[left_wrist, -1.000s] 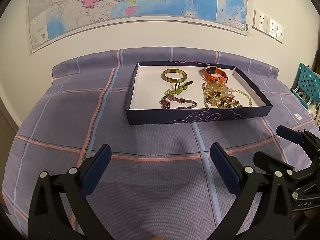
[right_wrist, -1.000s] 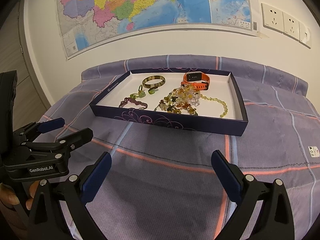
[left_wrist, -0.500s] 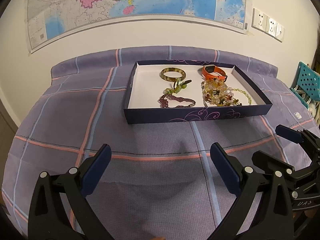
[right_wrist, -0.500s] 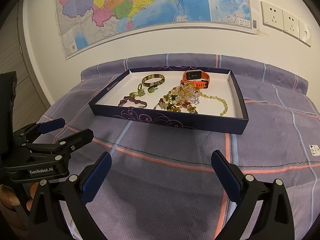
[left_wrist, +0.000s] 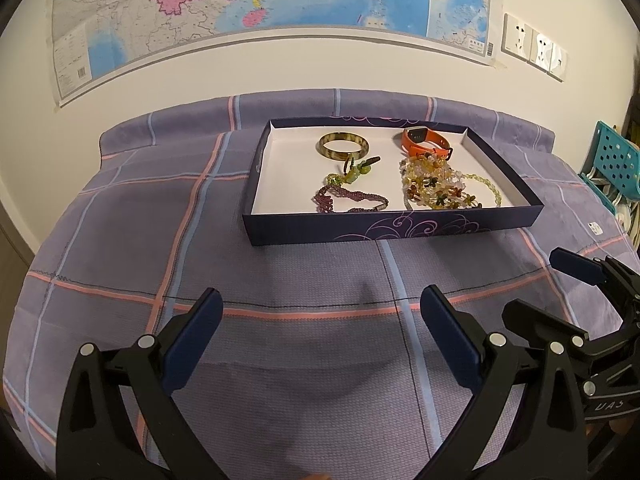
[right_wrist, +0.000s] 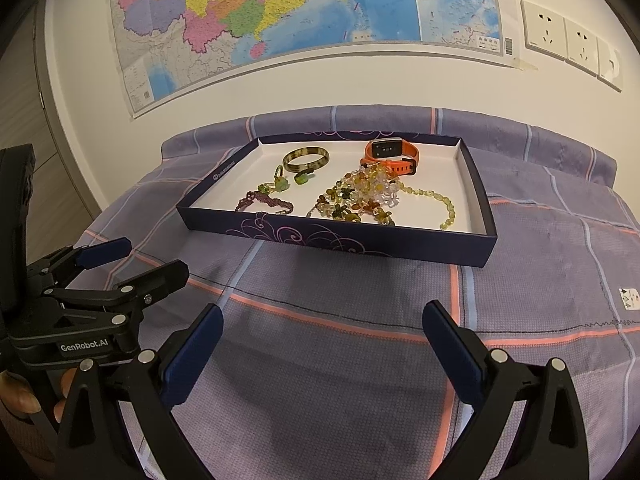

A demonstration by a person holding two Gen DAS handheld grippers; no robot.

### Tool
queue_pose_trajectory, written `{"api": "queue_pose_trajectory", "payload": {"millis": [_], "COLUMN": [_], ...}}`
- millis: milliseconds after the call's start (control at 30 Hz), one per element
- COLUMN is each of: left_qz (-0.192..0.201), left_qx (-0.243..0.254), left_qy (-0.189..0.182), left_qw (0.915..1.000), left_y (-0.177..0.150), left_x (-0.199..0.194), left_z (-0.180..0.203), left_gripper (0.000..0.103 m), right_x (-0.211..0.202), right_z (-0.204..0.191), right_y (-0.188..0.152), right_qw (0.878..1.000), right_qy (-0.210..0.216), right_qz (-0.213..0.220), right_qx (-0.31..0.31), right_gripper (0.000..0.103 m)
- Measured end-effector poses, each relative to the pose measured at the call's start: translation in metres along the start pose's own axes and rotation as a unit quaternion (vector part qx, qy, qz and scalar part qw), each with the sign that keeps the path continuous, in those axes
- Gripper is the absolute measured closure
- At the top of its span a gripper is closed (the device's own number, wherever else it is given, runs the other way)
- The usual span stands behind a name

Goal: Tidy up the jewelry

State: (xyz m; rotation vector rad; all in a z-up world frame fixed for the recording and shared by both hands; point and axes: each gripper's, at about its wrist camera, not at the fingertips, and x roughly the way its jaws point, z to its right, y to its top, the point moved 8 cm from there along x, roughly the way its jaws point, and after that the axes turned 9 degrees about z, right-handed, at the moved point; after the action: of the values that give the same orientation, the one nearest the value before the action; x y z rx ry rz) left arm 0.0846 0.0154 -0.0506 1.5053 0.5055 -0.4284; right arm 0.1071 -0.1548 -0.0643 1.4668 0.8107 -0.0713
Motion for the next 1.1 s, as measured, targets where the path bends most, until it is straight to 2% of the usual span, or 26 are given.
{"api": "queue_pose_trajectory", "payload": {"millis": [1100], "left_qz": [-0.003], "left_qx": [0.004], "left_qy": [-0.003], "left_qw": [1.0], "left_y": [-0.0003], "left_x": [0.0011], "left_z": [0.0052], "left_gripper": [0.006], "right_x": [-0.003], "right_z": [0.0017], "right_y": [0.0025], "right_qw": [1.0], "right_qy": [0.001], "right_qz": [0.005], "right_qx": [0.003], "right_gripper": [0.006]}}
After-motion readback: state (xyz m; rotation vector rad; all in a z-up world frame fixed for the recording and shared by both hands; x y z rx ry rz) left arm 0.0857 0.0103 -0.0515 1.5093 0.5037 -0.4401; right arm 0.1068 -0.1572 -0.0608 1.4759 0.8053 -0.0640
